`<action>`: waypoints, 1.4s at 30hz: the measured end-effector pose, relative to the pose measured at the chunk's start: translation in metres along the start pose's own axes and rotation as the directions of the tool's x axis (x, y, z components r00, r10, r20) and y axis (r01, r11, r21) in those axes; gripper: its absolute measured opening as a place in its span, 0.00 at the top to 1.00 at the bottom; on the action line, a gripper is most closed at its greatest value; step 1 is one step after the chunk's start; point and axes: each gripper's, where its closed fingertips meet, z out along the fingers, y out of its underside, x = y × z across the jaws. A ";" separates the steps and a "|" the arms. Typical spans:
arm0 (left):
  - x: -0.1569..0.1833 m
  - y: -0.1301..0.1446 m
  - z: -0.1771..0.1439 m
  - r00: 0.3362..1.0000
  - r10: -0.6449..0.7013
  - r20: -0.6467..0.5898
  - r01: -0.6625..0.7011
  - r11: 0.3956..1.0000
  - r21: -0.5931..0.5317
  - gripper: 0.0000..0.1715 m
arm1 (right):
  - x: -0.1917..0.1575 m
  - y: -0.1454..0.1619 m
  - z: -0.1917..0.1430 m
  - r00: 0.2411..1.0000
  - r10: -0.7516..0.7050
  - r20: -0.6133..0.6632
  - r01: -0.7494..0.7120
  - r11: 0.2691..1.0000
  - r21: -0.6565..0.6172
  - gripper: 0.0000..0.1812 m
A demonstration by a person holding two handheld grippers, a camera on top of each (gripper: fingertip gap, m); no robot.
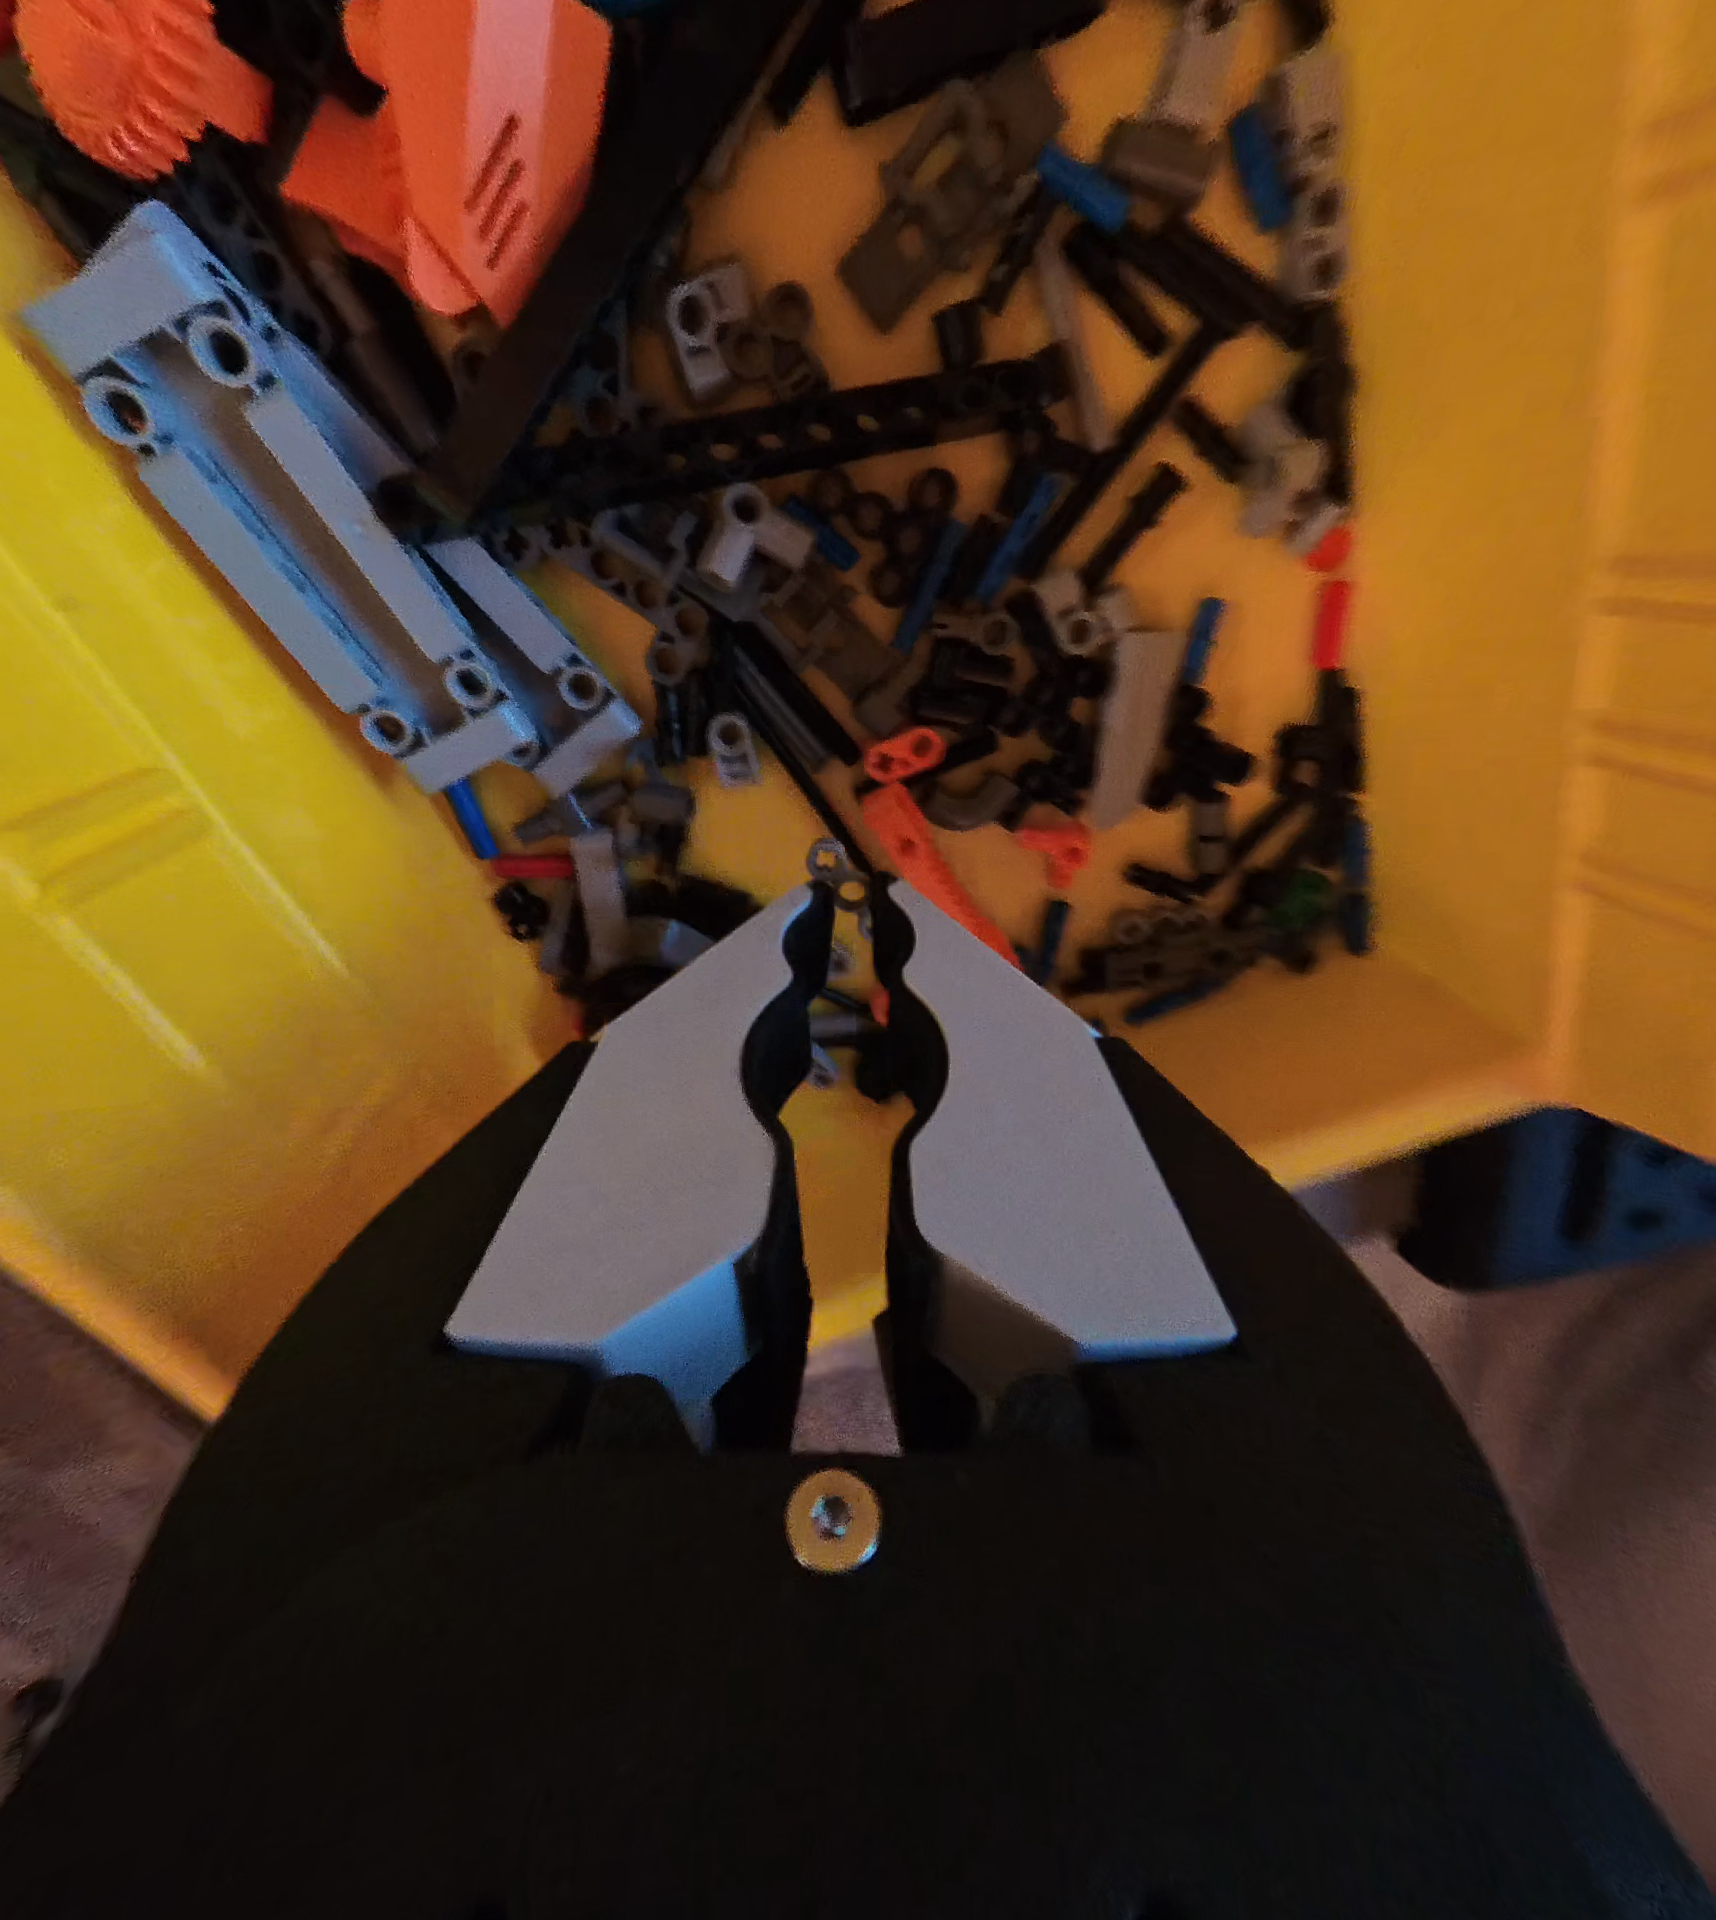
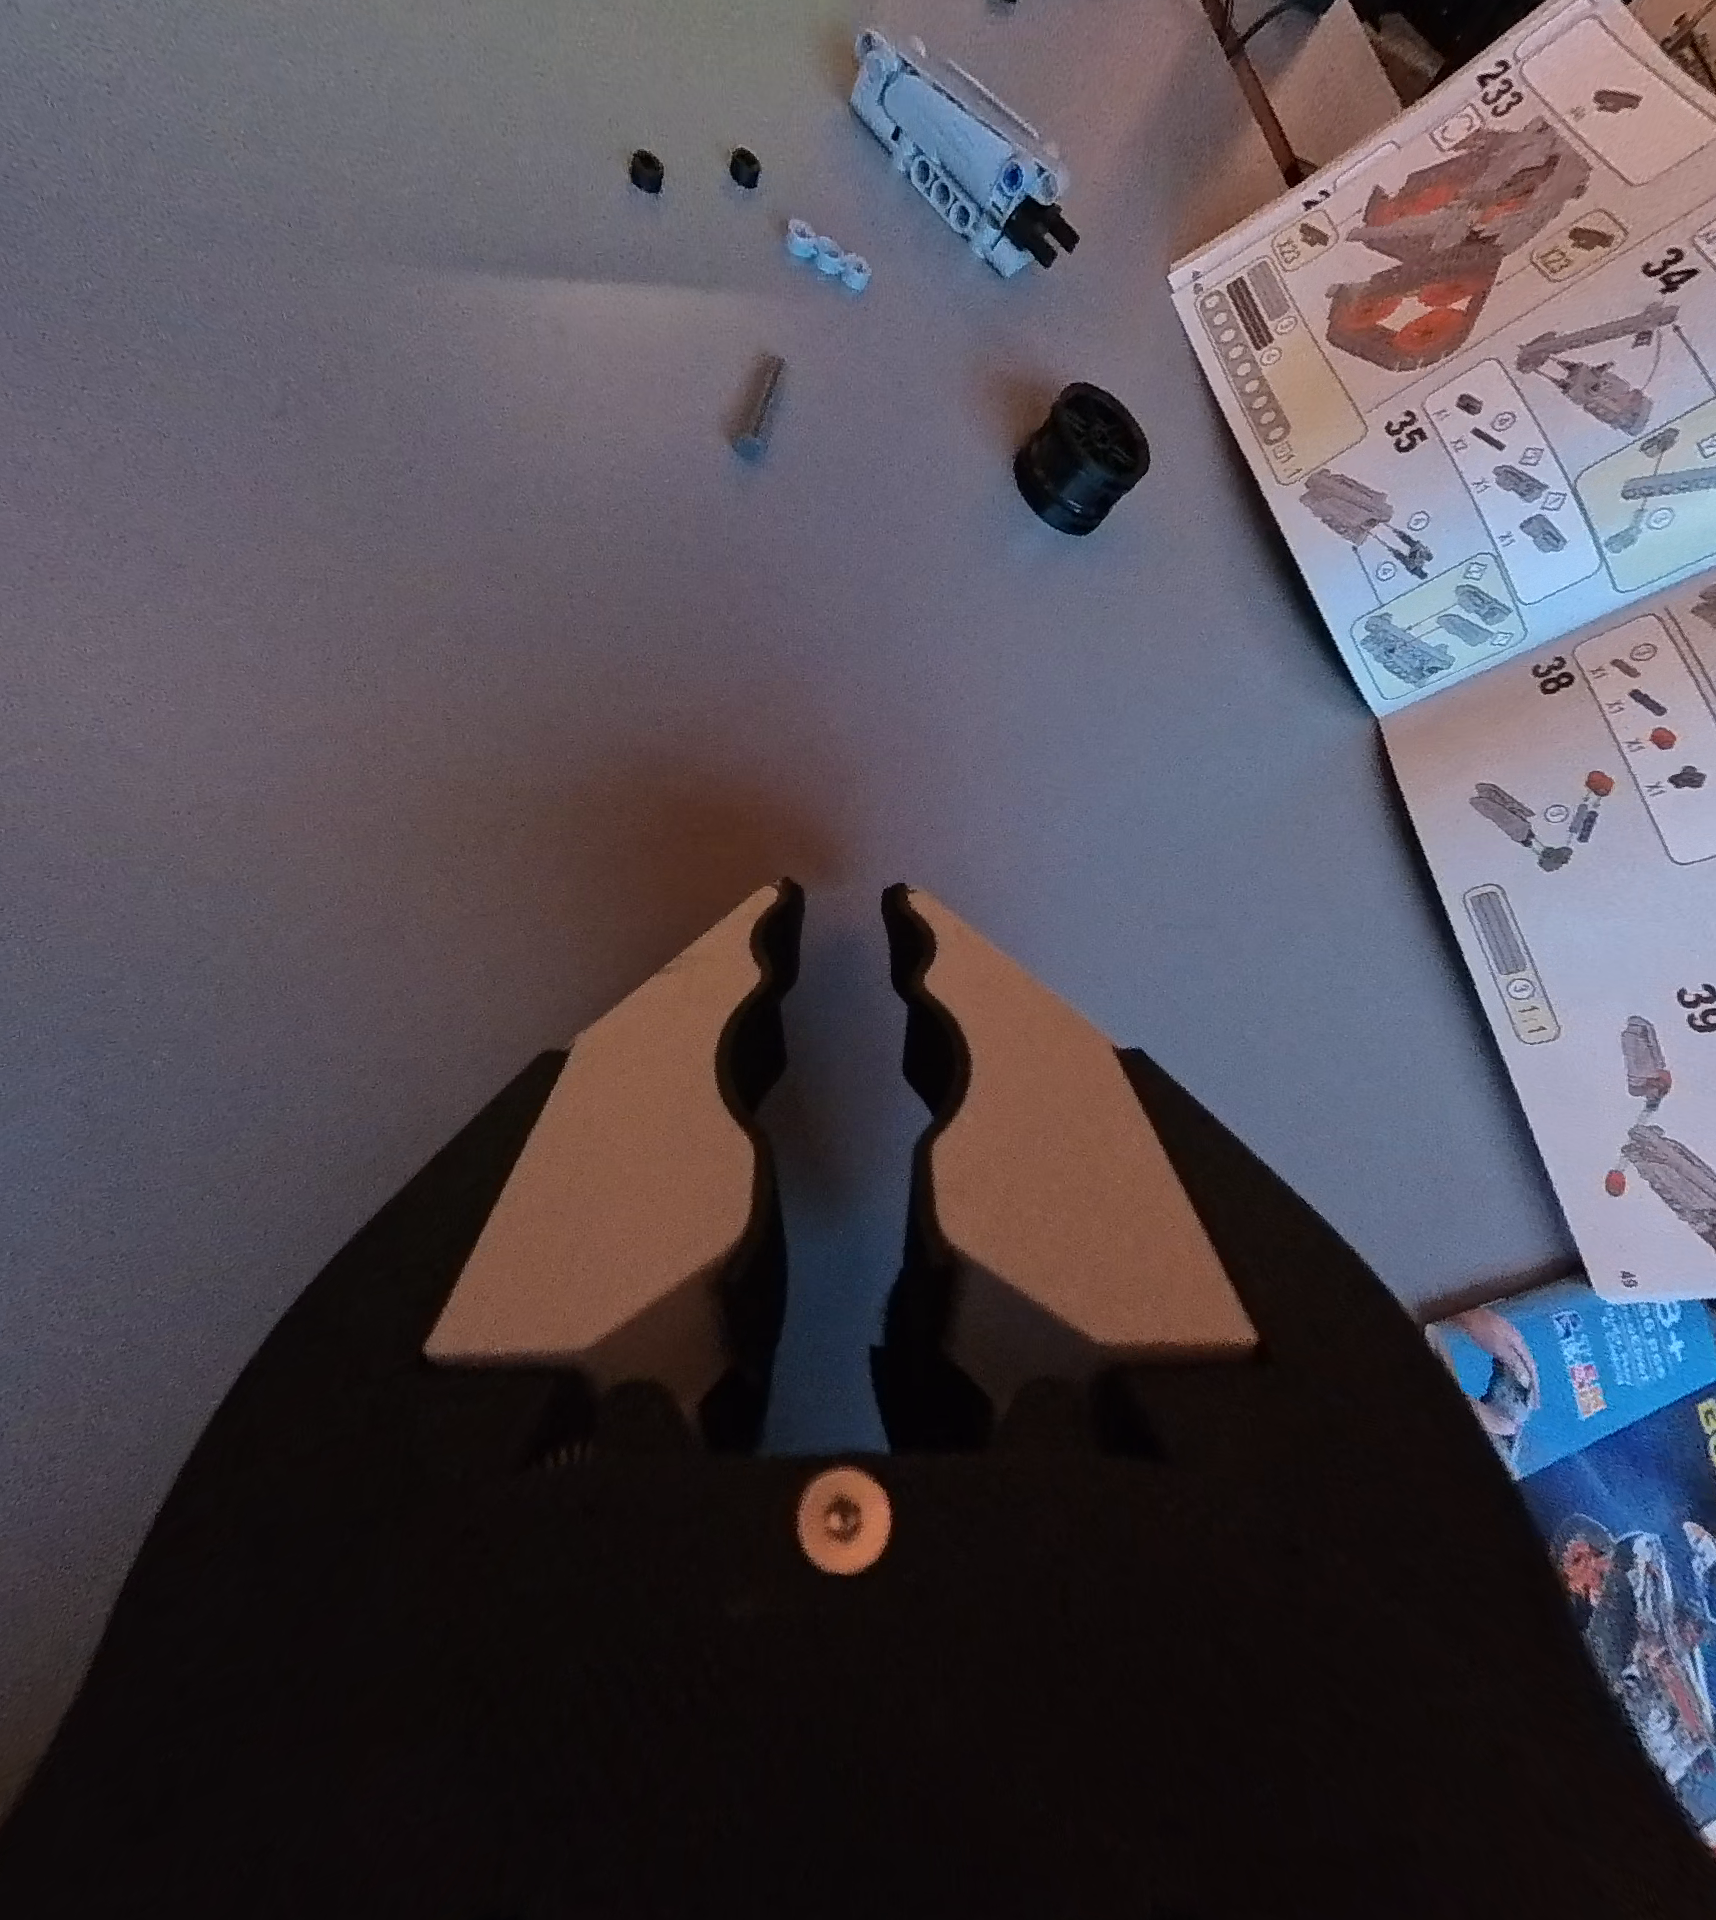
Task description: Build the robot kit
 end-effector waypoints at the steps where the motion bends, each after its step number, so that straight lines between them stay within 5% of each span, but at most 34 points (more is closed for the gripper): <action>1: 0.008 0.001 -0.011 0.999 -0.005 -0.038 0.005 1.000 0.009 0.97 | -0.001 0.000 0.000 1.000 -0.002 0.001 0.002 1.000 0.000 0.91; 5: 0.043 -0.011 -0.075 0.992 0.075 -0.098 -0.057 0.984 0.170 0.97 | -0.001 -0.001 0.001 1.000 -0.005 0.010 0.005 1.000 0.000 0.91; 9: 0.142 -0.064 -0.128 0.930 0.306 -0.202 -0.182 0.864 0.470 0.97 | 0.000 -0.003 0.005 1.000 -0.006 0.017 0.006 1.000 -0.006 0.91; 13: 0.221 -0.115 -0.060 0.866 0.483 -0.127 -0.417 0.840 0.347 0.97 | 0.000 -0.002 0.003 1.000 0.010 0.012 -0.010 1.000 0.006 0.91; 16: 0.233 -0.158 -0.005 0.885 0.452 -0.112 -0.420 0.878 0.230 0.97 | -0.003 -0.001 -0.001 1.000 0.020 0.020 -0.021 1.000 0.018 0.91; 18: 0.244 -0.165 0.017 0.882 0.439 -0.173 -0.416 0.896 0.152 0.97 | -0.007 -0.001 -0.003 0.999 0.016 0.039 -0.017 1.000 0.019 0.91; 21: 0.232 -0.171 0.043 0.868 0.494 -0.053 -0.491 0.869 0.054 0.97 | -0.013 -0.003 -0.004 0.997 -0.001 0.071 0.000 1.000 0.019 0.91; 26: 0.230 -0.167 0.061 0.884 0.463 -0.056 -0.464 0.886 0.004 0.94 | -0.017 -0.006 -0.002 0.993 0.007 0.116 -0.011 0.999 0.033 0.91; 27: 0.228 -0.165 0.061 0.885 0.462 -0.054 -0.464 0.886 -0.015 0.83 | -0.016 -0.005 -0.003 0.993 0.016 0.118 -0.020 0.999 0.033 0.91; 29: 0.228 -0.164 0.043 0.893 0.447 -0.052 -0.447 0.894 0.003 0.82 | -0.013 -0.004 -0.006 0.994 0.028 0.109 -0.032 0.999 0.036 0.91; 32: 0.232 -0.177 -0.024 0.900 0.436 0.008 -0.425 0.873 0.240 0.84 | -0.005 -0.008 -0.012 0.994 0.060 0.089 -0.067 0.995 0.074 0.91; 35: 0.237 -0.175 -0.116 0.906 0.413 0.091 -0.388 0.725 0.569 0.84 | 0.006 -0.011 -0.013 0.991 0.114 0.065 -0.120 0.986 0.117 0.91; 38: 0.239 -0.151 -0.194 0.920 0.364 0.148 -0.316 0.462 0.828 0.80 | 0.020 -0.012 -0.012 0.983 0.181 0.039 -0.185 0.970 0.157 0.91; 40: 0.234 -0.131 -0.219 0.931 0.316 0.184 -0.282 0.300 0.911 0.81 | 0.032 -0.012 -0.014 0.974 0.227 0.009 -0.225 0.957 0.181 0.90; 42: 0.238 -0.115 -0.216 0.920 0.350 0.178 -0.289 0.297 0.910 0.81 | 0.040 -0.014 -0.017 0.963 0.269 0.002 -0.263 0.940 0.218 0.90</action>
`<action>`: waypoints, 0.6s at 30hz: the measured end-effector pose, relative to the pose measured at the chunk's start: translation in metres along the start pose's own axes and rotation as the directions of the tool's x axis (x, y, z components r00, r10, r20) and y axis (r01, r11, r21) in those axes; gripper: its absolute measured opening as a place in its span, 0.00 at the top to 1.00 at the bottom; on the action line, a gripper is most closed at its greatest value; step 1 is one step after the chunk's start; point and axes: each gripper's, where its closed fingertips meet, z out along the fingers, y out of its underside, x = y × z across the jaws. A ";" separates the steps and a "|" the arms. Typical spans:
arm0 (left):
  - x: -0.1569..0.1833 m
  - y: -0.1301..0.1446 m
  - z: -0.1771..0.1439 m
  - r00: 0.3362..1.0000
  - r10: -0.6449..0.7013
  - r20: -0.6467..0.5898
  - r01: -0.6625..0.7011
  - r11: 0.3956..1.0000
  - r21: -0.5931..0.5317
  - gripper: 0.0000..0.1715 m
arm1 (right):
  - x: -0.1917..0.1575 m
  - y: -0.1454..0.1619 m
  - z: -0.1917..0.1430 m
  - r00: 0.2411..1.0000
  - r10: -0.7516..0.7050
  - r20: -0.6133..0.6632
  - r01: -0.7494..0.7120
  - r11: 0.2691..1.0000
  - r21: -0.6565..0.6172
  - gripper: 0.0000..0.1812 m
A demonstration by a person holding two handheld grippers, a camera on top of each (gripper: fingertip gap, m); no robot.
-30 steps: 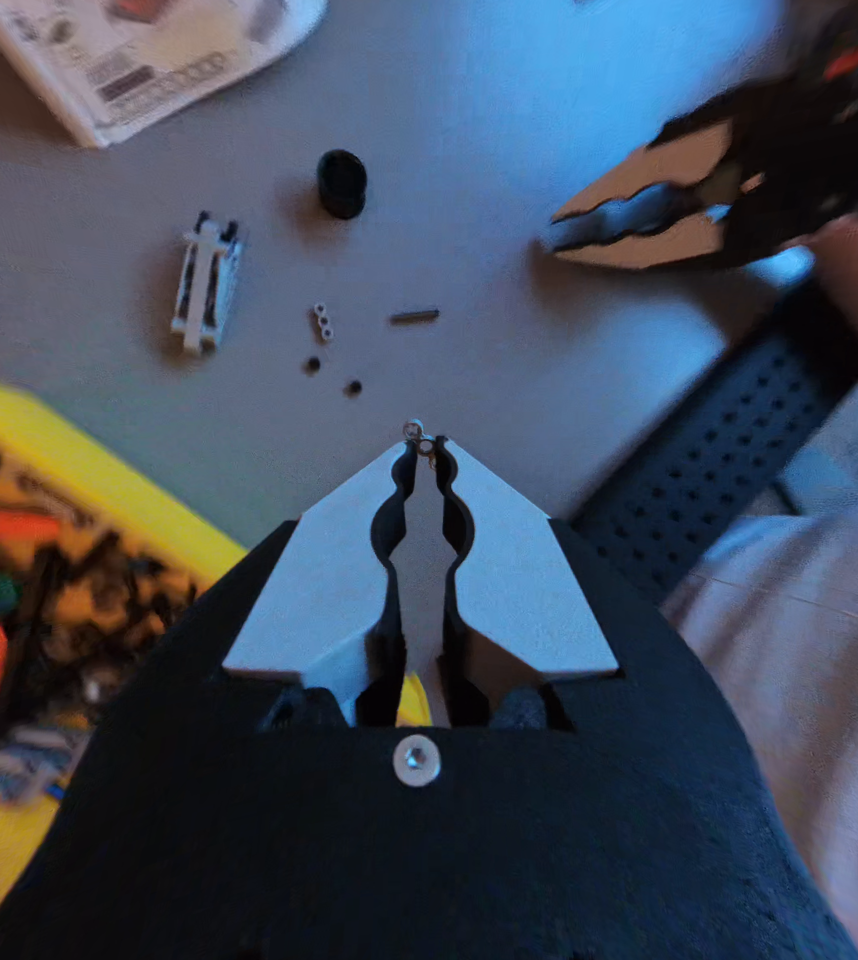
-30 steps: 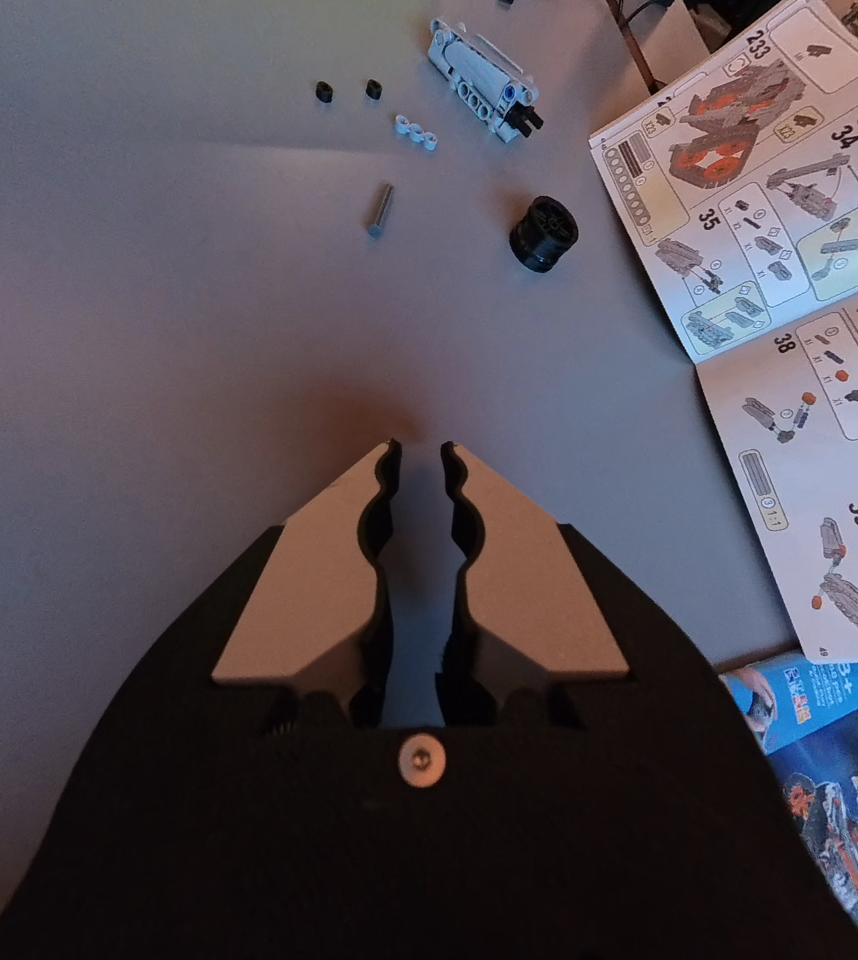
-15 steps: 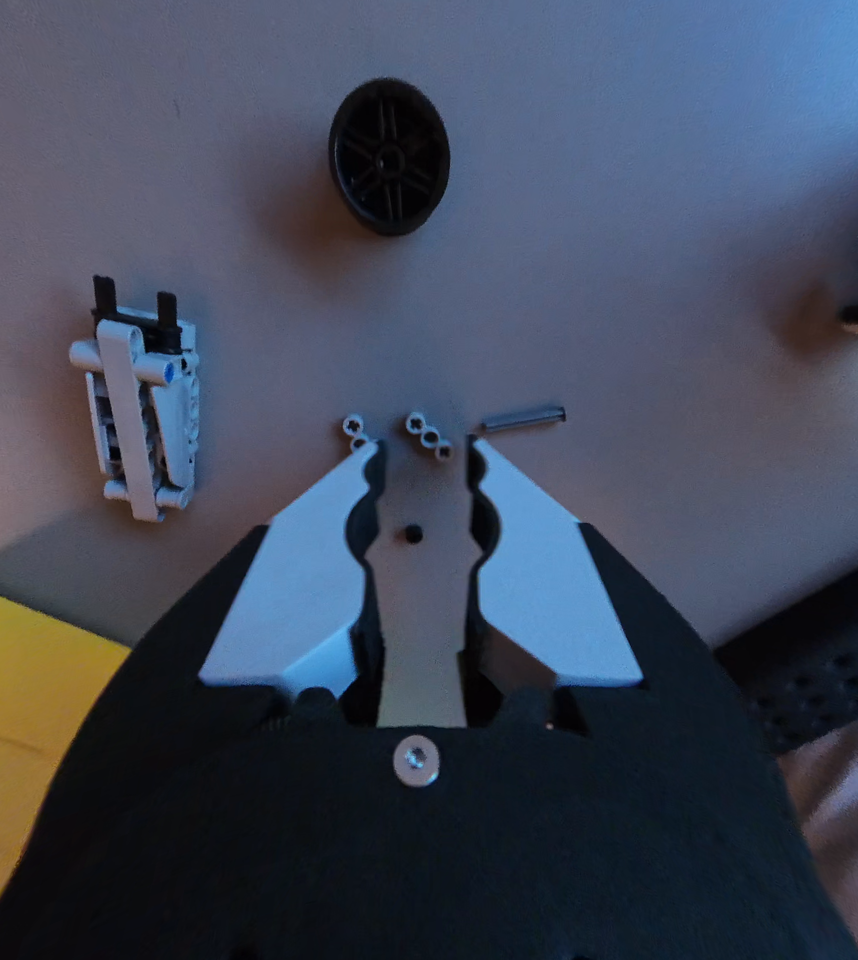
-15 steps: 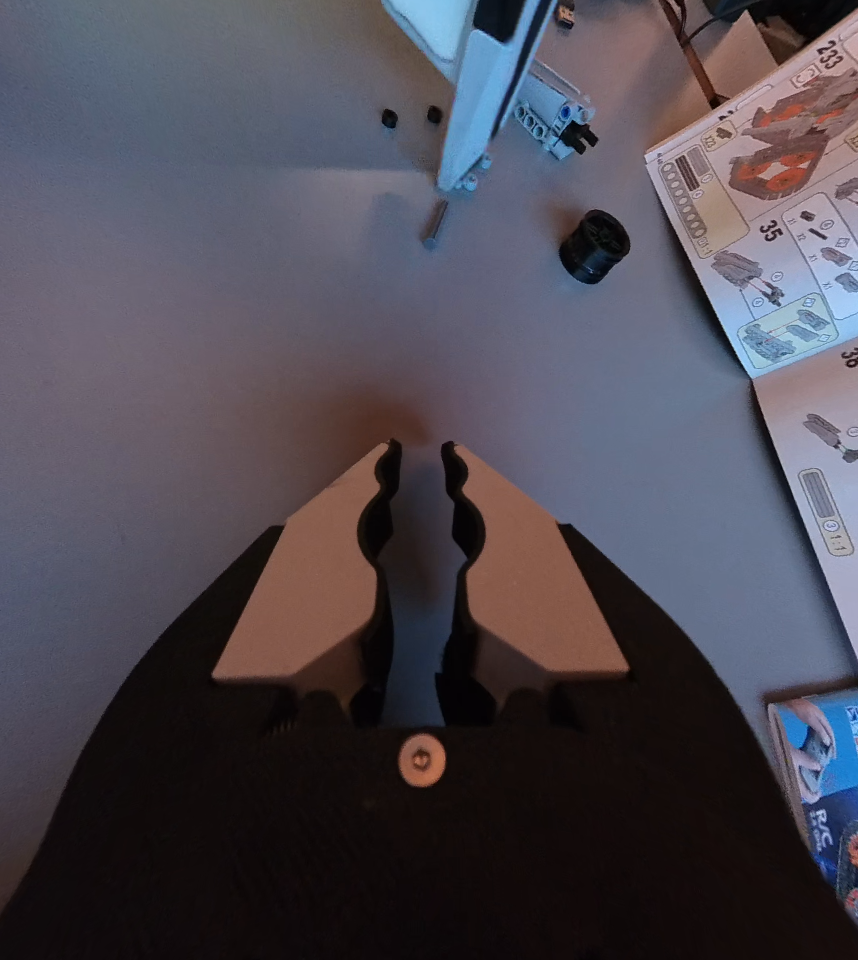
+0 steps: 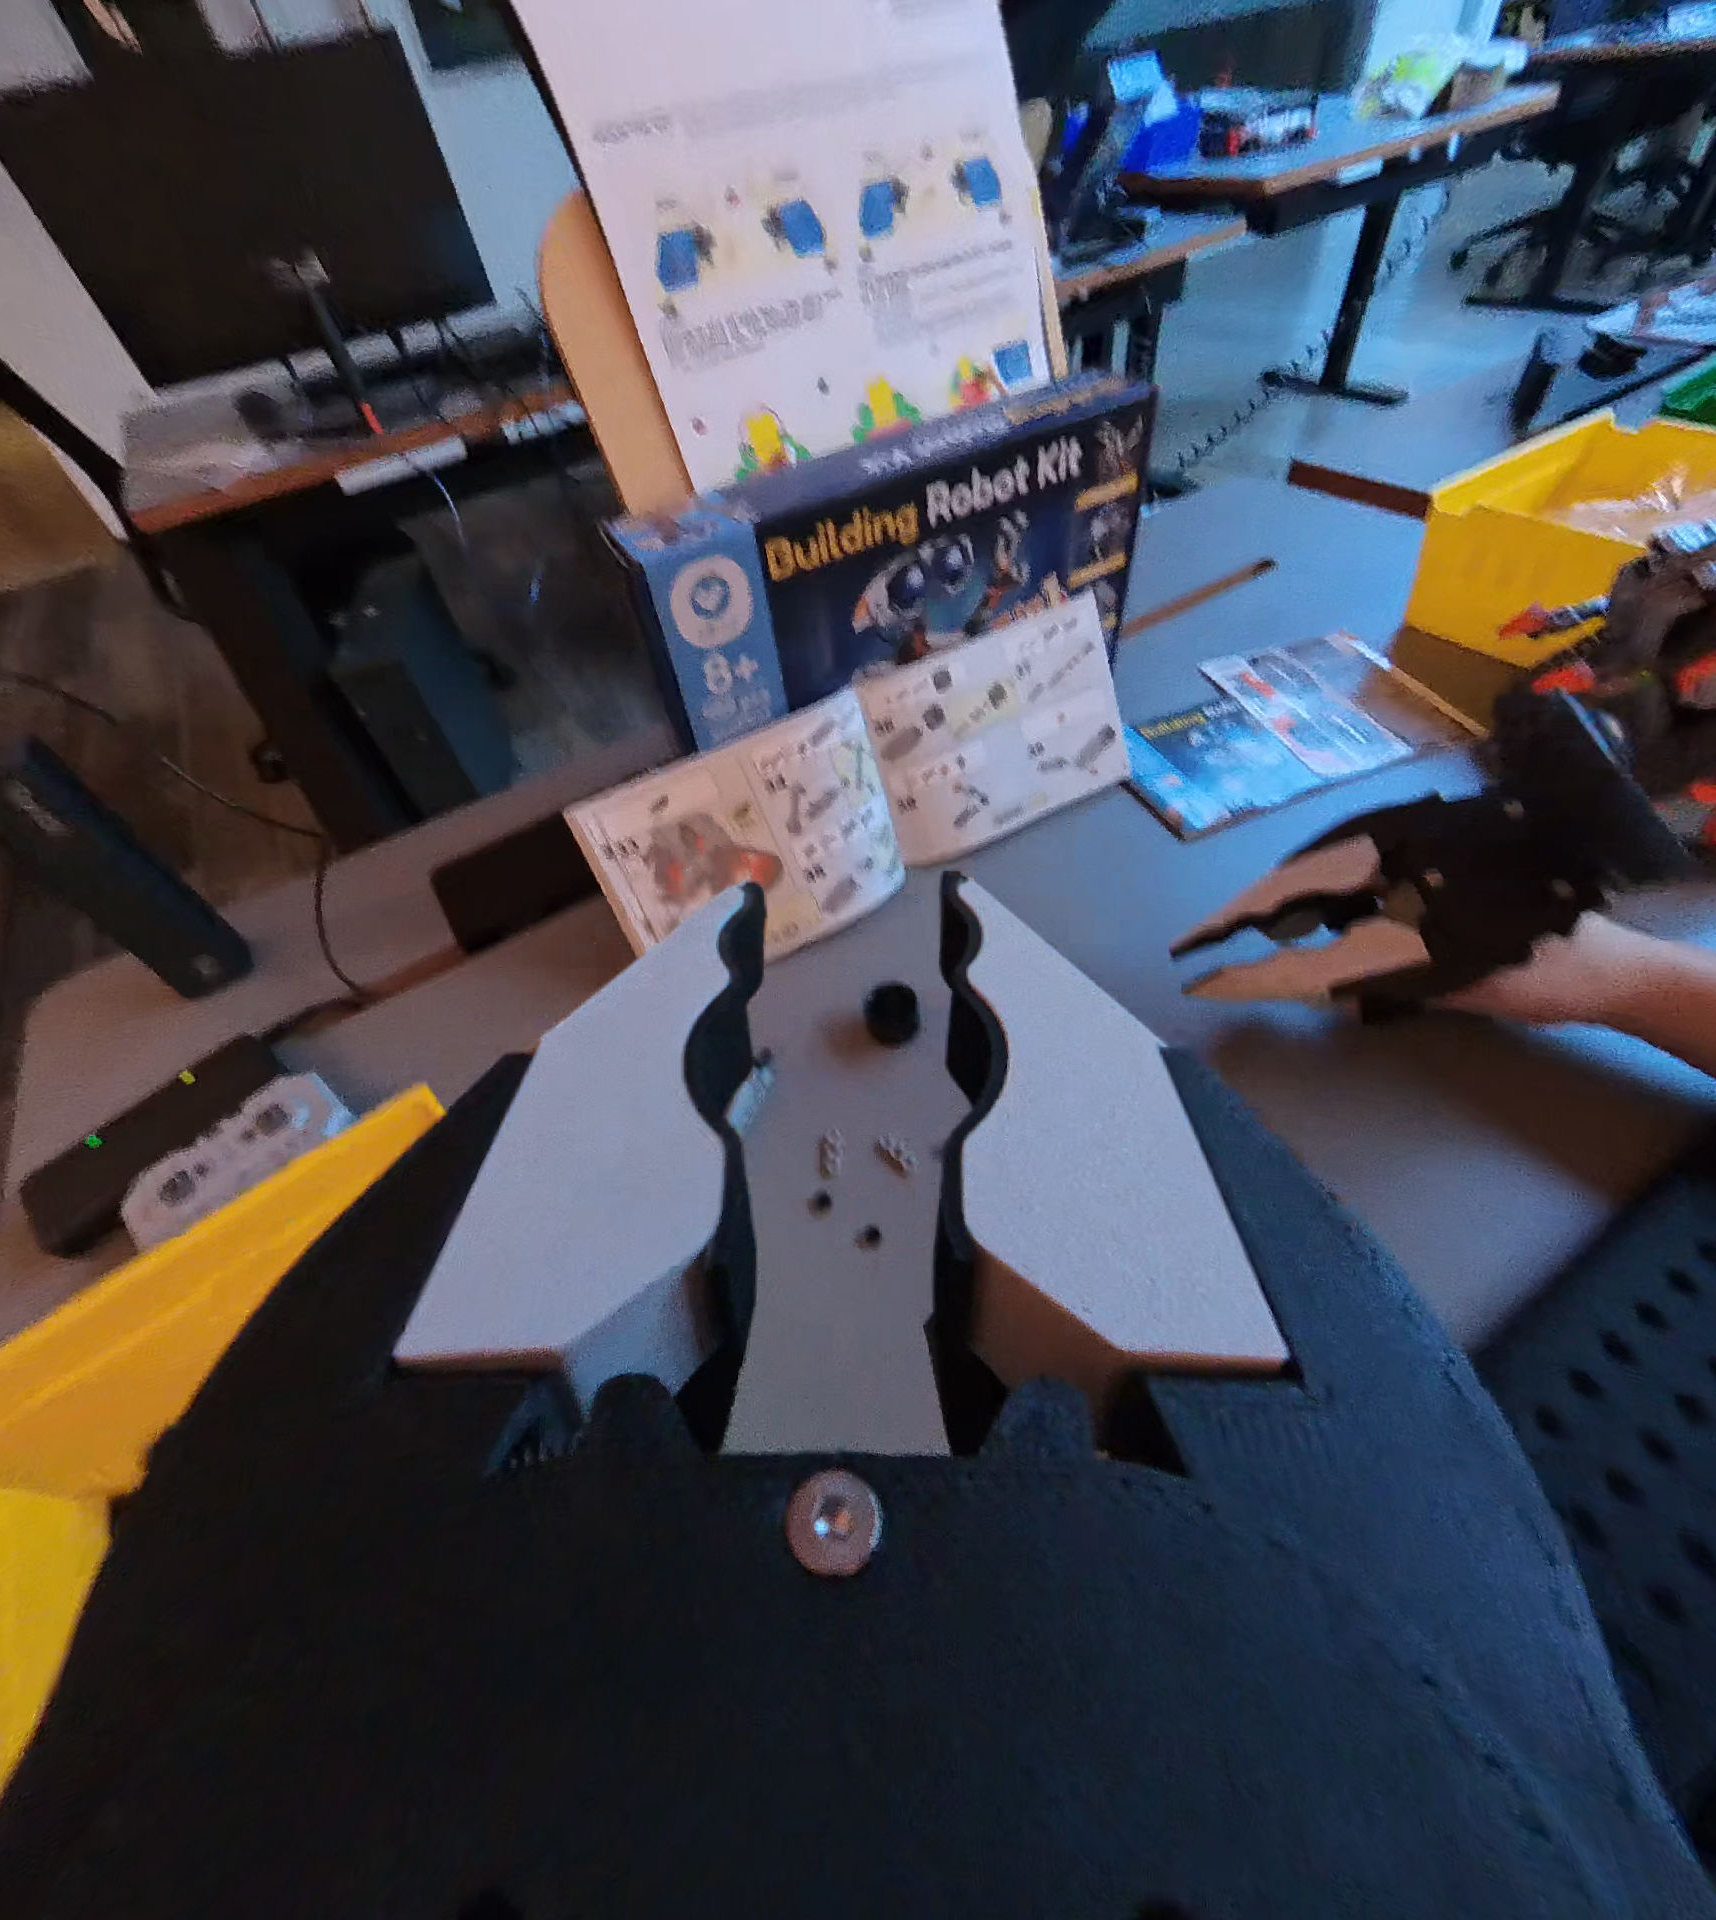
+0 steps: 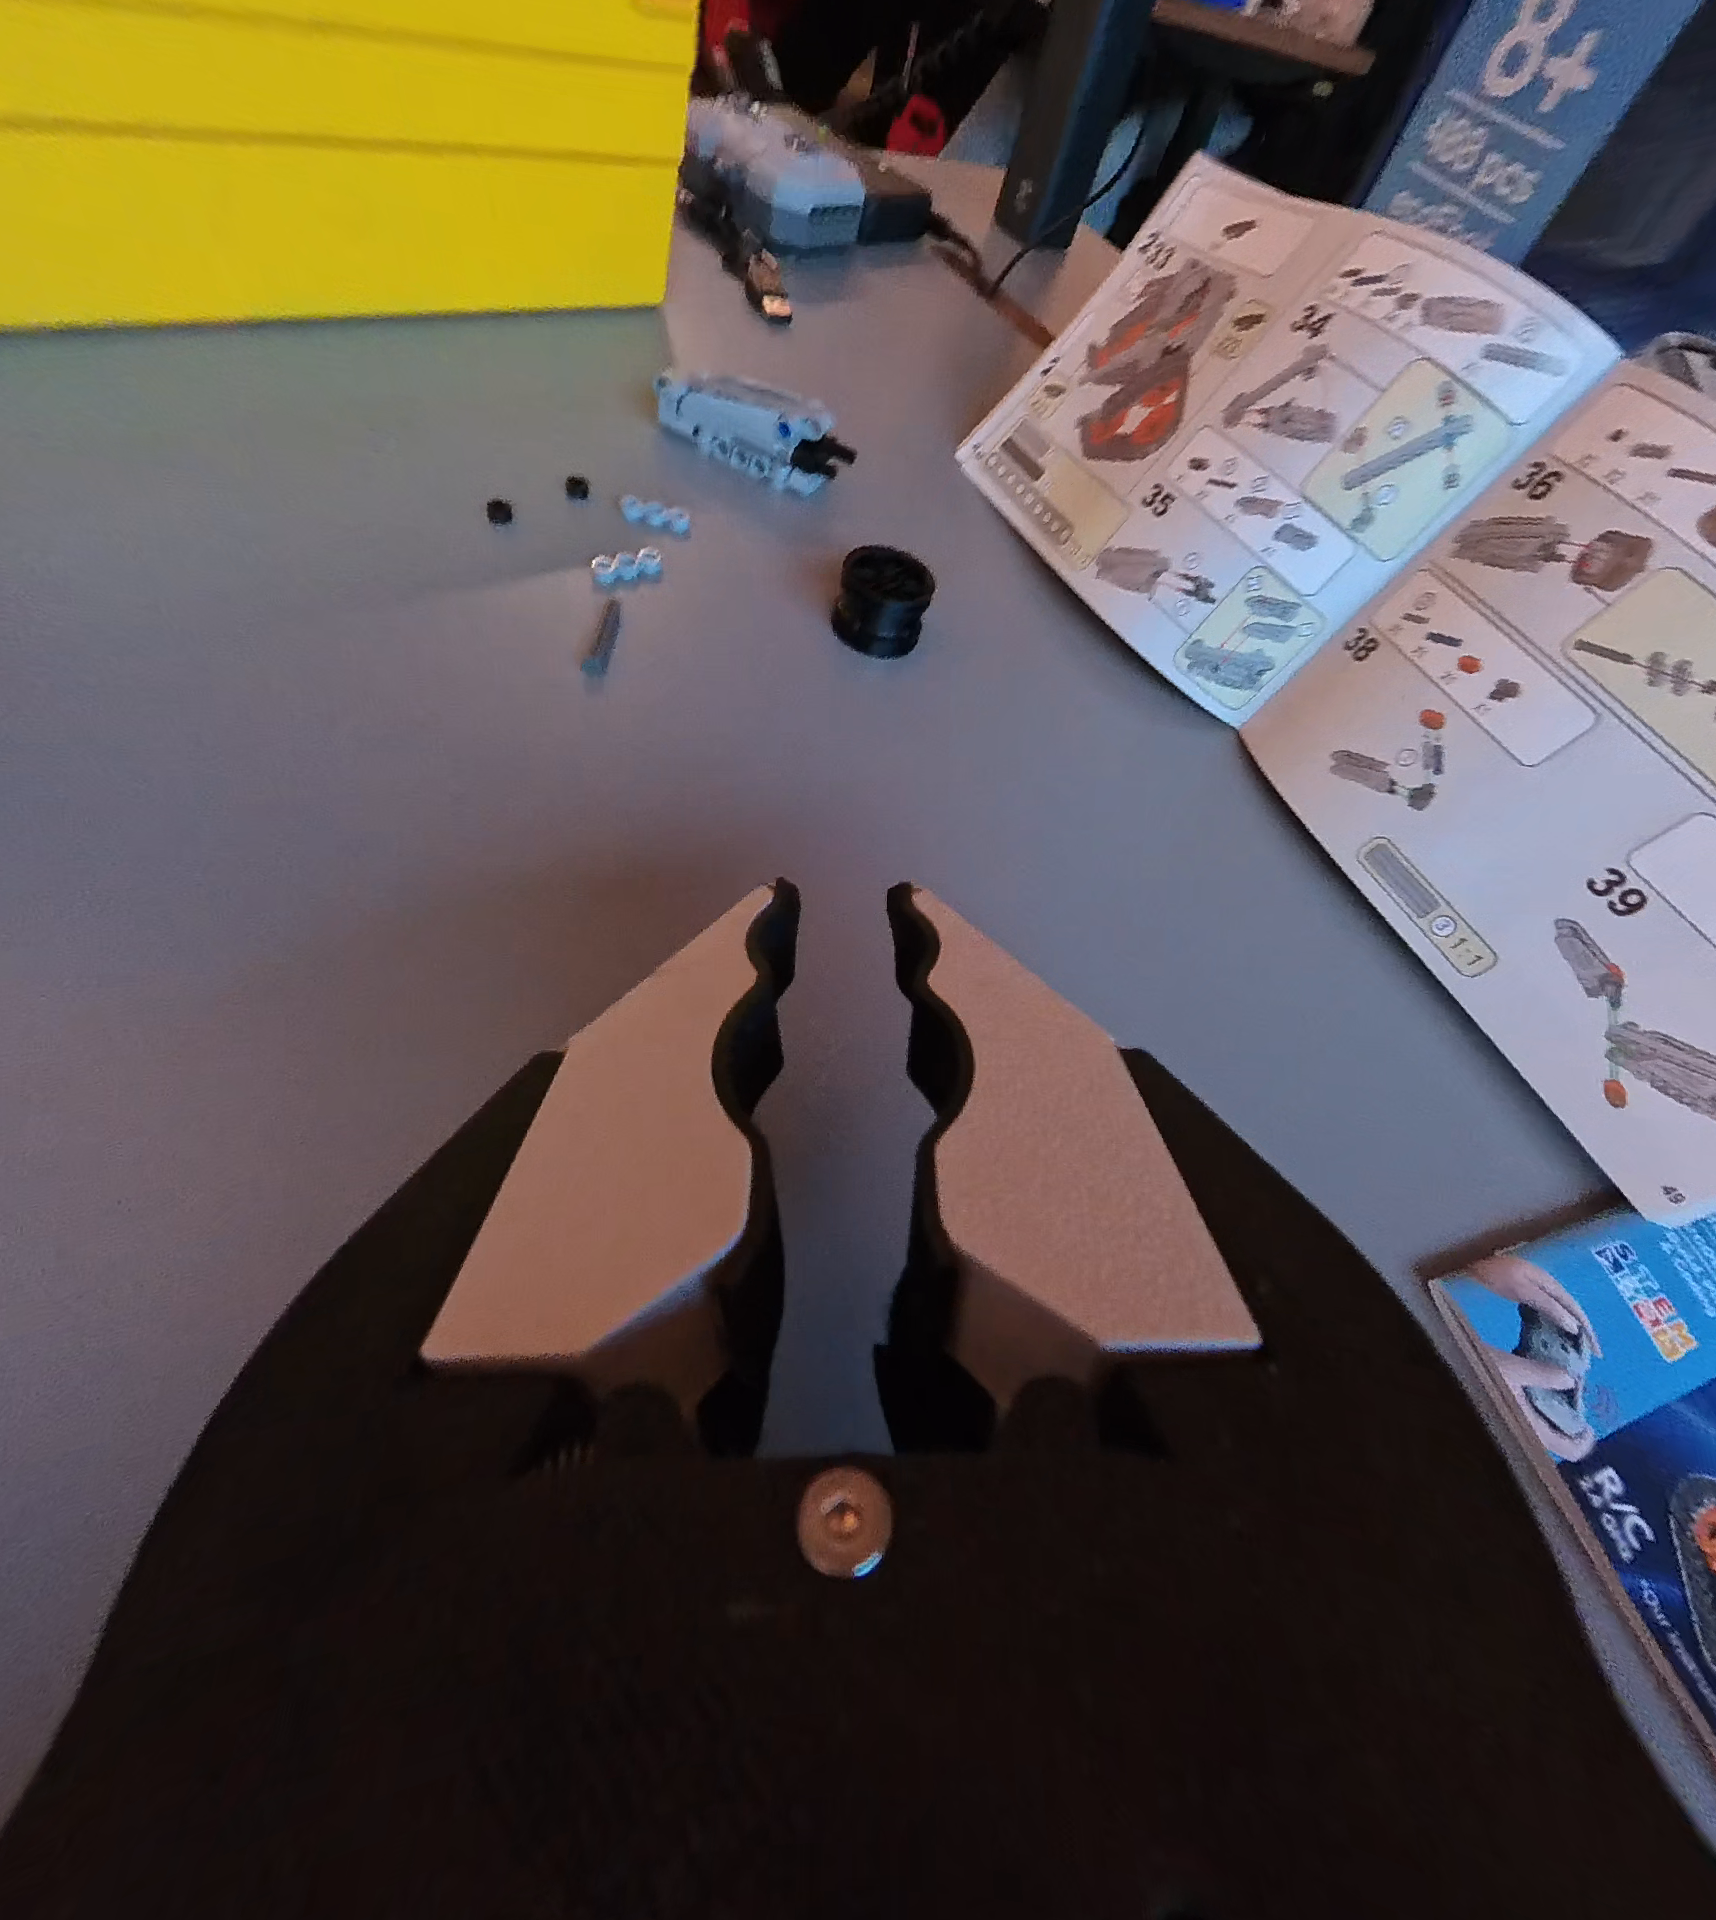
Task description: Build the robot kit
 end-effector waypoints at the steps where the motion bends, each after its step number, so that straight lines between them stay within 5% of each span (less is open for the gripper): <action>1: 0.004 0.008 -0.002 1.000 -0.011 -0.015 0.011 0.999 -0.030 0.77 | 0.001 -0.003 -0.001 1.000 0.017 0.002 -0.017 1.000 0.016 0.90; 7: 0.014 0.008 0.006 0.997 0.030 -0.070 -0.030 1.000 -0.004 0.65 | 0.001 -0.018 -0.010 1.000 0.014 0.004 -0.015 0.996 0.083 0.90; 14: 0.014 -0.031 0.027 0.998 0.051 -0.046 -0.051 0.999 0.002 0.68 | -0.002 -0.025 -0.005 1.000 -0.005 0.002 0.005 0.993 0.122 0.90; 18: 0.024 -0.050 0.035 0.999 0.034 -0.020 -0.033 0.998 0.047 0.70 | 0.052 -0.079 0.009 0.987 0.025 -0.161 0.029 0.946 0.324 0.90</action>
